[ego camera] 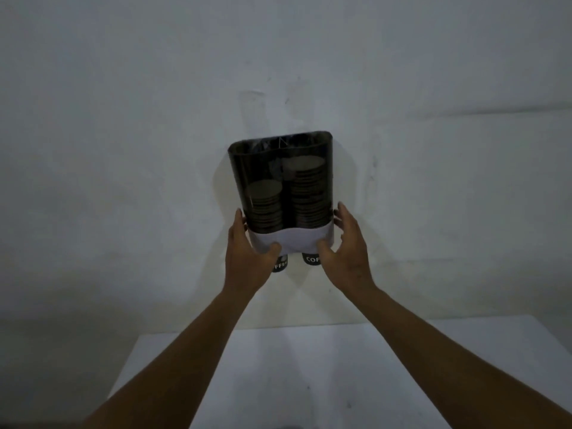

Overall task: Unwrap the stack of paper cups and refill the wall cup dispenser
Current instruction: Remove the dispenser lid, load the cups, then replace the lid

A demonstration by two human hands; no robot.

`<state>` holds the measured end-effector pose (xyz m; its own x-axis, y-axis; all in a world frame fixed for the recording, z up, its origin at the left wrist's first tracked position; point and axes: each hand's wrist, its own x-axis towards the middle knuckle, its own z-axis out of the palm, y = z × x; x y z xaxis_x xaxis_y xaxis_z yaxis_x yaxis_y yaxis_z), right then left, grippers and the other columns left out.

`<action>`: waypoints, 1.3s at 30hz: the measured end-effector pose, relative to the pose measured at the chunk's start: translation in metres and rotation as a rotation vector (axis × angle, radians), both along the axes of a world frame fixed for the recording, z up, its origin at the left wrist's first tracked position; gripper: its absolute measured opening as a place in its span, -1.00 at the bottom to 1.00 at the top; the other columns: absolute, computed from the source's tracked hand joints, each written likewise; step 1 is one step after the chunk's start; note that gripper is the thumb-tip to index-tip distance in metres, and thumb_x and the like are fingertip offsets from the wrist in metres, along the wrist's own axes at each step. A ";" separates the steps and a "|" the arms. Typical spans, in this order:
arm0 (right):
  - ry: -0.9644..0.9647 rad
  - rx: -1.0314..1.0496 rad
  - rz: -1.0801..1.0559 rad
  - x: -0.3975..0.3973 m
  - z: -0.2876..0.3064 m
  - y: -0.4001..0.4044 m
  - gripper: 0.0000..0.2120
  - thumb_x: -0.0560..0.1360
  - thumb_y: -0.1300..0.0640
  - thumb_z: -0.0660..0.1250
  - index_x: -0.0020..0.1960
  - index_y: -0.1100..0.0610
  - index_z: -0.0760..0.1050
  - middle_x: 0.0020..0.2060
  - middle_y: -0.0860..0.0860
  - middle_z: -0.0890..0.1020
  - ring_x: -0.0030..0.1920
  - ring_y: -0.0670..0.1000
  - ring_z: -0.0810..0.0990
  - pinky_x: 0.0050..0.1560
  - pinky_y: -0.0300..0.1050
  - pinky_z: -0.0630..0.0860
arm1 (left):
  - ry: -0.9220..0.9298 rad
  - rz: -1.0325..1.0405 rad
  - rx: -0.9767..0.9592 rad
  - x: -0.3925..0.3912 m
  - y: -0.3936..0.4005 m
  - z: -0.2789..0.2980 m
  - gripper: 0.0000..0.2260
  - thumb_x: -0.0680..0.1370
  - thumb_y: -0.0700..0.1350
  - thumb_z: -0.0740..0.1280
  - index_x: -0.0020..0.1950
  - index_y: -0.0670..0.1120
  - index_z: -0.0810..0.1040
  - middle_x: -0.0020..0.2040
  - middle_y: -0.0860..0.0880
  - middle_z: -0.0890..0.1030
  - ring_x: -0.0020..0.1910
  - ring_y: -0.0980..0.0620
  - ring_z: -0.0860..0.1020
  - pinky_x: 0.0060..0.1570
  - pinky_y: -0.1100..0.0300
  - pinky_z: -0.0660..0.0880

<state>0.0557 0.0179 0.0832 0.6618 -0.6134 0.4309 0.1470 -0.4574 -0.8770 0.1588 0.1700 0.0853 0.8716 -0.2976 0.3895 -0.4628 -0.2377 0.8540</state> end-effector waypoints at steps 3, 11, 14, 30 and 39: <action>0.175 0.127 -0.004 -0.001 -0.031 -0.009 -0.25 0.50 0.17 0.44 0.58 0.08 0.14 0.44 0.04 0.41 0.41 0.00 0.40 0.42 -0.10 0.36 | 0.065 -0.049 0.058 0.002 -0.001 -0.023 -0.25 0.38 -0.05 0.52 0.51 0.01 0.28 0.36 0.06 0.48 0.31 0.04 0.47 0.21 0.12 0.46; 0.259 0.242 0.170 0.018 -0.051 -0.023 -0.28 0.35 0.04 0.59 0.43 -0.04 0.36 0.30 -0.11 0.54 0.31 -0.08 0.49 0.27 -0.12 0.44 | 0.348 -0.089 0.149 0.023 -0.009 -0.058 -0.29 0.35 -0.28 0.57 0.43 -0.03 0.37 0.27 0.03 0.57 0.25 0.00 0.55 0.20 0.11 0.51; 0.201 0.277 0.168 0.027 -0.052 -0.024 -0.43 0.35 0.07 0.59 0.30 -0.06 0.46 0.14 -0.14 0.63 0.15 -0.13 0.59 0.15 -0.13 0.56 | 0.353 -0.071 0.143 0.029 -0.012 -0.062 -0.42 0.32 -0.19 0.61 0.30 -0.04 0.51 0.16 0.02 0.65 0.13 -0.02 0.62 0.10 0.14 0.53; 0.080 0.073 0.029 0.032 -0.068 -0.016 -0.49 0.34 0.03 0.60 0.20 -0.02 0.44 0.01 -0.10 0.63 0.02 -0.10 0.62 0.00 -0.43 0.52 | 0.215 -0.020 0.058 0.027 -0.017 -0.059 -0.29 0.23 -0.09 0.66 0.32 0.01 0.46 0.15 0.08 0.64 0.08 0.06 0.60 -0.08 0.40 0.47; 0.072 0.082 0.072 0.037 -0.074 -0.015 -0.43 0.38 0.09 0.57 0.32 0.05 0.42 0.05 -0.09 0.63 0.04 -0.06 0.64 0.06 -0.32 0.57 | 0.249 -0.065 0.062 0.032 -0.013 -0.063 -0.46 0.28 -0.08 0.64 0.21 0.01 0.55 0.07 0.09 0.68 0.06 0.05 0.64 0.12 0.09 0.60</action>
<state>0.0932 0.0028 0.0089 0.7326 -0.5946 0.3313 0.1124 -0.3744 -0.9204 0.1909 0.1571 0.0223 0.9165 -0.3729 0.1446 -0.2562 -0.2697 0.9282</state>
